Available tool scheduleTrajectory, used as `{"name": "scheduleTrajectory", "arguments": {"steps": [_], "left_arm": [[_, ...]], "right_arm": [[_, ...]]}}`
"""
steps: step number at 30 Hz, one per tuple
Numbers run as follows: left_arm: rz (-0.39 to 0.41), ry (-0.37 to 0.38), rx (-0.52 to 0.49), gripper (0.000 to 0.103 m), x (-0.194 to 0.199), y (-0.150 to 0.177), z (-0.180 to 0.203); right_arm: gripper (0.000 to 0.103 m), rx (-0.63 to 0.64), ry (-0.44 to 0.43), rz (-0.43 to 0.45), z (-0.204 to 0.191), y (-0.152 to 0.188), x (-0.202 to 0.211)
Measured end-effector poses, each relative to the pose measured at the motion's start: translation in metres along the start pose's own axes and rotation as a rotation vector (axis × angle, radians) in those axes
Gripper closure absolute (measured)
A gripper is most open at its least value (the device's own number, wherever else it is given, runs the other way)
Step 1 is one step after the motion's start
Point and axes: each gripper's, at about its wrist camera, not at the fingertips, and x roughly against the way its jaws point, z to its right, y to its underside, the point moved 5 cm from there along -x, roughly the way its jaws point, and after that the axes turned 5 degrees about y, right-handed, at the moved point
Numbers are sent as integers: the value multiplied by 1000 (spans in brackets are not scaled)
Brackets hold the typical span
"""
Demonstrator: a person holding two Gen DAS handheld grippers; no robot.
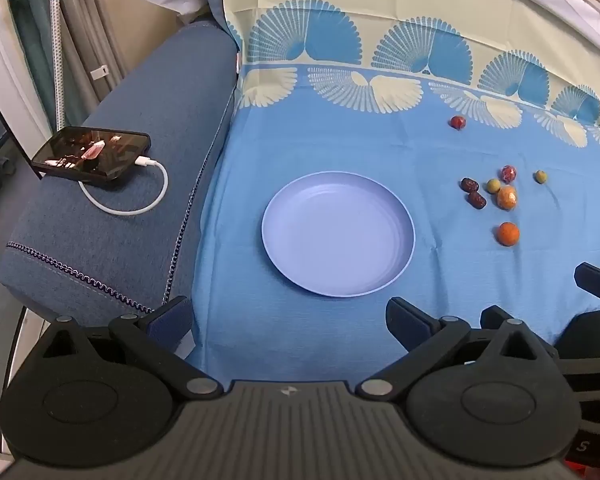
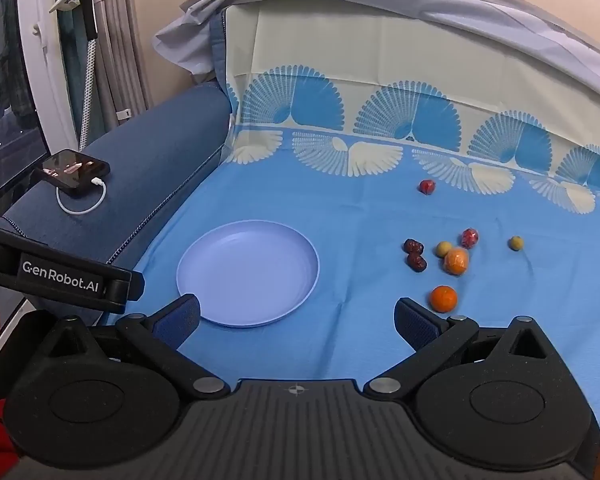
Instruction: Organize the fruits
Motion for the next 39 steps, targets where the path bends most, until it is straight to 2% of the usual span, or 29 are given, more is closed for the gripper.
{"name": "scheduleTrajectory", "arguments": {"steps": [16, 22, 29, 39], "left_arm": [[-20, -1, -19, 0, -7, 7, 6], [-20, 23, -10, 0, -6, 7, 5], [5, -3, -6, 0, -8, 6, 0], [-12, -3, -5, 0, -8, 8, -1]], "right_arm": [[0, -6, -7, -14, 0, 3, -3], [0, -7, -6, -14, 0, 4, -3], [0, -9, -7, -17, -1, 6, -5], [0, -9, -9, -26, 0, 7, -7]]}}
